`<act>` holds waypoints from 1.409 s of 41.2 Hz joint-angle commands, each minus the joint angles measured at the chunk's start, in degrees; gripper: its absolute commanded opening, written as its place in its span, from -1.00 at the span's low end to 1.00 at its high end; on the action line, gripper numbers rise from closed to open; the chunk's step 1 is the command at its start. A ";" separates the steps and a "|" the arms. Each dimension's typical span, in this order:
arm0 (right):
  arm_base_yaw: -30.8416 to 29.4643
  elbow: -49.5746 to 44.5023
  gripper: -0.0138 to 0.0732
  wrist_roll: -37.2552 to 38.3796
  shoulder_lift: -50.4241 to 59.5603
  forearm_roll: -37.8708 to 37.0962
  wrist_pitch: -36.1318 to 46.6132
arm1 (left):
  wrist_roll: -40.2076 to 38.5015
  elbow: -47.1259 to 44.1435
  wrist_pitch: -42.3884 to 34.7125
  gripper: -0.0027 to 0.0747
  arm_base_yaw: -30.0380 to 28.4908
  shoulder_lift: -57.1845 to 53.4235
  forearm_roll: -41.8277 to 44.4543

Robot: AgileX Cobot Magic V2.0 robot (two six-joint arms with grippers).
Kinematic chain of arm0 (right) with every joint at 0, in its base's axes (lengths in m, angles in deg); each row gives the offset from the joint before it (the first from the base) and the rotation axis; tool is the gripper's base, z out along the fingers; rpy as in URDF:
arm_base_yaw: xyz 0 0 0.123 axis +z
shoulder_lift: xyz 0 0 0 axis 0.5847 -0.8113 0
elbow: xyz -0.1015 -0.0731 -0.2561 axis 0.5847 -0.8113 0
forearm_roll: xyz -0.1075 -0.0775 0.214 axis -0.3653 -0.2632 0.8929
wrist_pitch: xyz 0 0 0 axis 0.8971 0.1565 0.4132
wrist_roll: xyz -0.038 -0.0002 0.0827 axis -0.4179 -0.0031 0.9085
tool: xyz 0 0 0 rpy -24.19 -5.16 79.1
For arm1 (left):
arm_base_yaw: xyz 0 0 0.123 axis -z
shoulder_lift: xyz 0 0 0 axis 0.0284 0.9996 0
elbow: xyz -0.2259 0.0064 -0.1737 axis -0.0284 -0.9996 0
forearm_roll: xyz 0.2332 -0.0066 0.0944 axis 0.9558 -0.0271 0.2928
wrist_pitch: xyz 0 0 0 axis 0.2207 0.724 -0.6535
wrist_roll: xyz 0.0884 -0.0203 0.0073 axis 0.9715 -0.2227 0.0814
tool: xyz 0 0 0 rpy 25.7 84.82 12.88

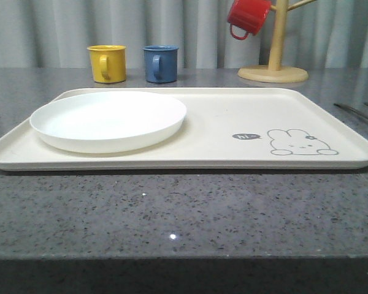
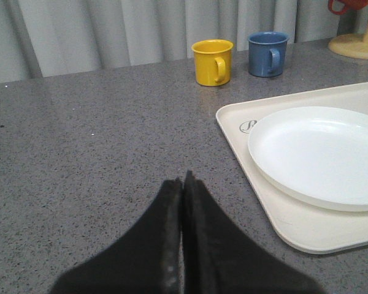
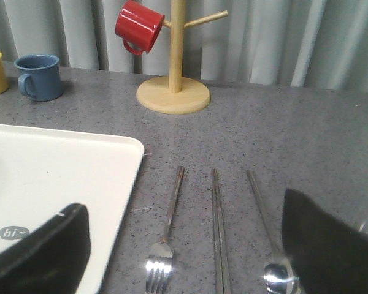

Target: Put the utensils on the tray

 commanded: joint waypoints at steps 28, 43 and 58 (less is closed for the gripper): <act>0.07 31.45 0.00 -0.36 -50.46 0.78 -16.53 | -0.65 1.56 -4.93 -0.98 -0.19 0.41 -0.84; 0.07 34.07 0.00 -0.36 -63.25 2.57 -15.98 | -0.65 1.56 -4.93 -0.98 -0.19 0.41 -0.84; 0.07 34.07 -0.33 -0.36 -65.30 2.57 -15.97 | -0.65 1.56 -4.93 -0.98 -0.19 0.41 -0.84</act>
